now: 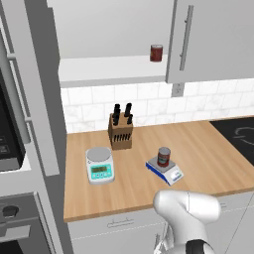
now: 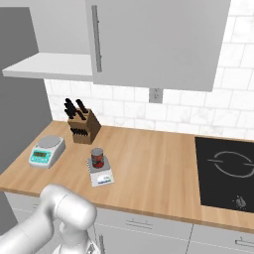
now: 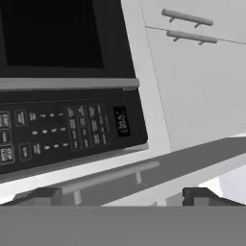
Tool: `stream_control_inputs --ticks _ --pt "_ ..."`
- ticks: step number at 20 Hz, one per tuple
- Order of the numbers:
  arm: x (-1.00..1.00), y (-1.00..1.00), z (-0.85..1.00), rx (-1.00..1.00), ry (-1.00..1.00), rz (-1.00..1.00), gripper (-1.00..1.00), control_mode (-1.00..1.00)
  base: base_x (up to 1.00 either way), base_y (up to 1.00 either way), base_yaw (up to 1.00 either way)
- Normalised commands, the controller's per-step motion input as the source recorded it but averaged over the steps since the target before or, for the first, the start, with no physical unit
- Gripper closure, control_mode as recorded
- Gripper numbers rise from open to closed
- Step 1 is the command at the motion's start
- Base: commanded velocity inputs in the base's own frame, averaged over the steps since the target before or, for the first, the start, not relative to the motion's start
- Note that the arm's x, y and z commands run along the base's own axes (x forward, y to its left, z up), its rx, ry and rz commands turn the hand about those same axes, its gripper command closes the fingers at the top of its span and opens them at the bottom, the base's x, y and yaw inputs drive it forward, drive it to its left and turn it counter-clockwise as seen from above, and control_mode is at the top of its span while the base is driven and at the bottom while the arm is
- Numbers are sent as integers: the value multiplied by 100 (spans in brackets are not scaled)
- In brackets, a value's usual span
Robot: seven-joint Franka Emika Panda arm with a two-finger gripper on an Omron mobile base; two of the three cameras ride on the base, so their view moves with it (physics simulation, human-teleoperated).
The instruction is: Pick the canned food and place it on the digital scale for weighing, and close the cabinet.
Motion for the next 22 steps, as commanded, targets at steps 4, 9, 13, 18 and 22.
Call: stream_control_inputs --ticks 4,9,13,18,22 --pt "70 13 -10 -1 11 -7 -100 -100 0 0 0" --pt "25 7 -9 -1 0 -15 -100 -100 0 0 0" --pt "67 0 -19 -5 13 -20 -100 -100 0 0 0" --pt "72 0 -22 -5 10 -17 -100 -100 0 0 0" --pt "68 -2 -27 -8 11 -18 -100 -100 0 0 0"
